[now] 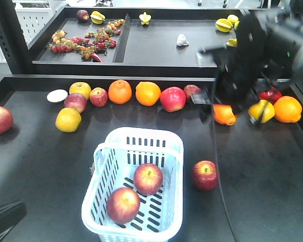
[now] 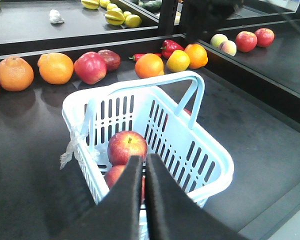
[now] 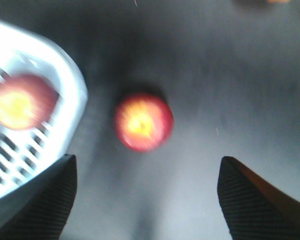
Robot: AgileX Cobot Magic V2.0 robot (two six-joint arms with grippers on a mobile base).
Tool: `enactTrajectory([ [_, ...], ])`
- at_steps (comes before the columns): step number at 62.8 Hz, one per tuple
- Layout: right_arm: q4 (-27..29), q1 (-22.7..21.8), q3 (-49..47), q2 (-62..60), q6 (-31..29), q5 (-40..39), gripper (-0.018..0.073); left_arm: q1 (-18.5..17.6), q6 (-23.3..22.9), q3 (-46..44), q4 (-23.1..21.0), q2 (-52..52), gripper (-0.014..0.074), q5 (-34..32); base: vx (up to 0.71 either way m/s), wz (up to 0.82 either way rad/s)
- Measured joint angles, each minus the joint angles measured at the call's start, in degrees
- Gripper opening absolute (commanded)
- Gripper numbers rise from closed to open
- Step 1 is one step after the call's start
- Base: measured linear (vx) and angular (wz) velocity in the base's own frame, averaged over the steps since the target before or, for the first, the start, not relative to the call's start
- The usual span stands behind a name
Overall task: Pick three apples into basket with both arms
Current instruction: 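Move the right gripper toward the red apple beside the basket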
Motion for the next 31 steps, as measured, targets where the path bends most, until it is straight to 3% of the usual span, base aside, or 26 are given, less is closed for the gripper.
enactTrajectory([
  [15,1.8,-4.5,11.5,-1.9,-2.7,-6.2,0.0549,0.0,0.0,0.0,0.0,0.0,-0.0006,0.0,0.0,0.0],
  [31,6.2,-5.1,18.7,-1.9,-15.5,-11.6,0.0549,0.0,0.0,0.0,0.0,0.0,-0.0006,0.1,0.0,0.0],
])
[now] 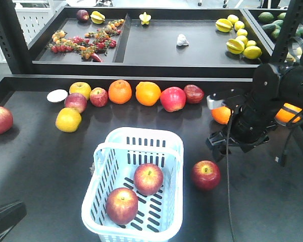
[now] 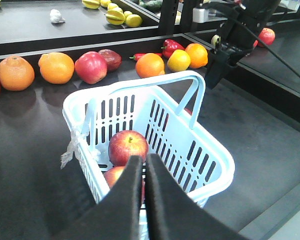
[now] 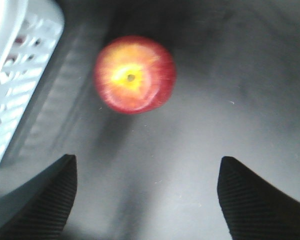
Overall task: Pick three apples into basket with both arms
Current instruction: 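Move the right gripper toward the red apple beside the basket, then lower the right gripper onto the red apple beside the basket and close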
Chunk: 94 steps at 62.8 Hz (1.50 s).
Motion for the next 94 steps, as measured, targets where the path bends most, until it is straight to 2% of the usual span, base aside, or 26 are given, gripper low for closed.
enactTrajectory([
  [9,-0.7,0.0,0.2,0.0,-5.7,-0.7,0.0549,0.0,0.0,0.0,0.0,0.0,-0.0006,0.1,0.0,0.0],
  [21,-0.3,0.0,0.2,0.0,-18.8,-0.6,0.0549,0.0,0.0,0.0,0.0,0.0,-0.0006,0.1,0.0,0.0],
  [27,-0.2,0.0,0.2,0.0,-22.6,-1.4,0.0549,0.0,0.0,0.0,0.0,0.0,-0.0006,0.1,0.0,0.0],
  [50,5.3,0.0,0.2,0.0,-24.9,-4.5,0.0549,0.0,0.0,0.0,0.0,0.0,-0.0006,0.1,0.0,0.0],
  [59,5.7,0.0,0.2,0.0,-26.6,-4.5,0.0554,0.0,0.0,0.0,0.0,0.0,-0.0006,0.1,0.0,0.0],
  [79,5.7,0.0,0.2,0.1,-26.6,-6.8,0.0669,0.0,0.0,0.0,0.0,0.0,-0.0006,0.1,0.0,0.0],
  [94,8.1,0.1,0.2,2.7,-28.4,-5.5,0.0632,0.0,0.0,0.0,0.0,0.0,-0.0006,0.1,0.0,0.0],
])
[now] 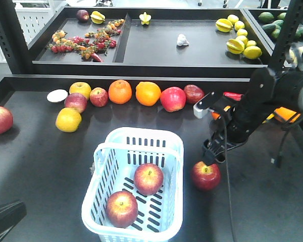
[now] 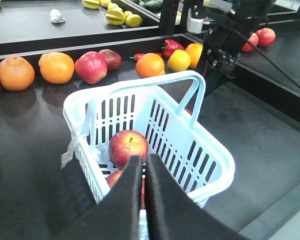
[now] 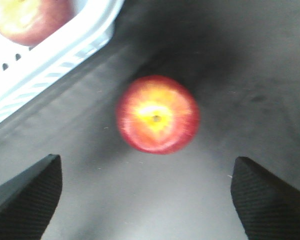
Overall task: Pick three apples into basket with both arms
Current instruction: 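Lower the right gripper onto the red apple beside the basket and close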
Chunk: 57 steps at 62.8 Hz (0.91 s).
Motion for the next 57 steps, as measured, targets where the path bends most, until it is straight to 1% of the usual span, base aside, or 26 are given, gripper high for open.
enactTrajectory([
  [12,0.3,0.2,0.0,0.6,-1.0,0.2,0.0576,0.0,0.0,0.0,0.0,0.0,-0.0006,0.0,0.0,0.0],
  [21,-0.9,0.2,0.0,1.0,-0.6,0.5,0.0594,0.0,0.0,0.0,0.0,0.0,-0.0006,0.0,0.0,0.0],
  [27,-1.7,0.2,0.0,1.9,1.5,1.5,0.0609,0.0,0.0,0.0,0.0,0.0,-0.0006,0.0,0.0,0.0],
  [32,-3.1,0.2,-0.1,3.4,2.7,2.7,0.061,0.0,0.0,0.0,0.0,0.0,-0.0006,0.0,0.0,0.0],
  [39,-4.4,0.2,-0.1,5.2,2.8,3.4,0.0608,0.0,0.0,0.0,0.0,0.0,-0.0006,0.0,0.0,0.0],
  [47,-4.3,0.2,-0.1,5.6,-1.1,2.1,0.0601,0.0,0.0,0.0,0.0,0.0,-0.0006,0.0,0.0,0.0],
  [57,-4.0,0.2,-0.1,5.6,-9.1,1.1,0.0595,0.0,0.0,0.0,0.0,0.0,-0.0006,0.0,0.0,0.0],
])
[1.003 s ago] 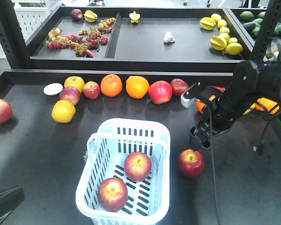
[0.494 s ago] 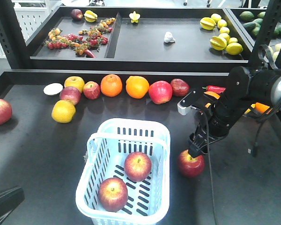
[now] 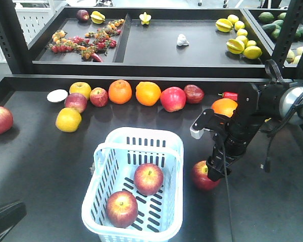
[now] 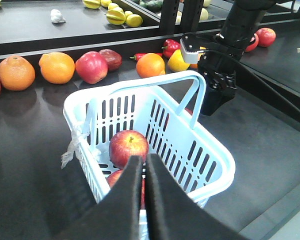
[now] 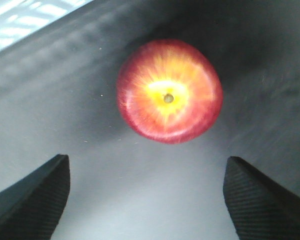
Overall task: Pick three apples into basket with both arms
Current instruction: 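Lower the right gripper onto the red apple beside the basket and close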
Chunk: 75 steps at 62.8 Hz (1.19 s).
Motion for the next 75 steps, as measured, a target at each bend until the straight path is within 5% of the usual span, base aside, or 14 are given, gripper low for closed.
enactTrajectory([
  [23,2.6,0.0,0.0,1.2,-15.6,-3.9,0.0594,0.0,0.0,0.0,0.0,0.0,-0.0006,0.0,0.0,0.0],
  [75,3.7,0.0,-0.2,10.7,-18.6,-12.1,0.0594,0.0,0.0,0.0,0.0,0.0,-0.0006,0.0,0.0,0.0],
])
